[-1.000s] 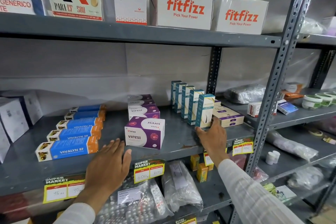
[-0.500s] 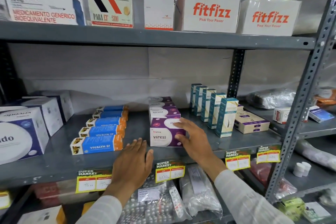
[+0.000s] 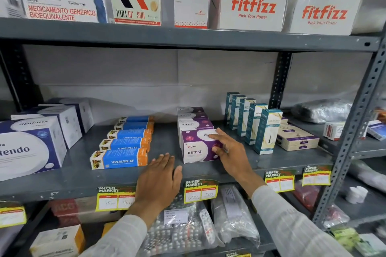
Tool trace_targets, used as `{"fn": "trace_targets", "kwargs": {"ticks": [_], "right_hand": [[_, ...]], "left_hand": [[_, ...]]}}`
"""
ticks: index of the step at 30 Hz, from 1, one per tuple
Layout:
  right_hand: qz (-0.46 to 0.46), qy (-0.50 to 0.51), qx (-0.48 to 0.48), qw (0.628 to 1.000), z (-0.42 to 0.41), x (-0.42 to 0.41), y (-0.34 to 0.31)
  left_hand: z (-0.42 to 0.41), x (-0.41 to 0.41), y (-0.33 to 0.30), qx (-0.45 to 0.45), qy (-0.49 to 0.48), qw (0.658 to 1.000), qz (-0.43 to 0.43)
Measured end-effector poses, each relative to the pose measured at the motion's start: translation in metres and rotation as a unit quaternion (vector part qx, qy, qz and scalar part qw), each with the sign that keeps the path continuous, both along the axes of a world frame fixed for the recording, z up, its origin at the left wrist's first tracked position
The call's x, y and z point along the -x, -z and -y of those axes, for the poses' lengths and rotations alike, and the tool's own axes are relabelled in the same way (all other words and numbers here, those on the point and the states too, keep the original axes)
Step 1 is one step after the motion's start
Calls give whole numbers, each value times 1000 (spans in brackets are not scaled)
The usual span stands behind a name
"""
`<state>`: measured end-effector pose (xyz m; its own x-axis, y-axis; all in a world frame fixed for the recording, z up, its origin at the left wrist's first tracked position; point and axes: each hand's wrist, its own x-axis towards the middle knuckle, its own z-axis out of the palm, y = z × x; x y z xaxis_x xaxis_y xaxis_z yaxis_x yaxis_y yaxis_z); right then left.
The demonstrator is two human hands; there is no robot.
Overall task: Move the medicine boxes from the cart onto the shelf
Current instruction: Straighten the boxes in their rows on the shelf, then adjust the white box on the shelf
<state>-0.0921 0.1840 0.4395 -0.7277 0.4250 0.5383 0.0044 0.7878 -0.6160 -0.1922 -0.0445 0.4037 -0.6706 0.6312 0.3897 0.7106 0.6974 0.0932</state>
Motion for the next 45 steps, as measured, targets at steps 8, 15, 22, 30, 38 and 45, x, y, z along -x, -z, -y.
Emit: {"fn": "trace_targets", "kwargs": {"ticks": [8,15,22,30,38,45], "right_hand": [[19,-2,-1,1000,2,-4,0],[-32,48,-80,995,49,-12,-18],[-26,-52,-150,987,166,42,-34],[66,-169,-137,974,297,132,-19],[101,-254,257,927,380,203,-15],[38,-271,365,890,410,219,-4]], "left_hand": [[0,1,1,-10,0,1000,-6],[27,-13,-27,-182,35,977,108],[154,18,-51,-262,-37,962,71],[309,91,-34,-345,-193,918,28],[346,163,-51,-578,-59,713,393],[358,188,-53,-561,-6,709,427]]}}
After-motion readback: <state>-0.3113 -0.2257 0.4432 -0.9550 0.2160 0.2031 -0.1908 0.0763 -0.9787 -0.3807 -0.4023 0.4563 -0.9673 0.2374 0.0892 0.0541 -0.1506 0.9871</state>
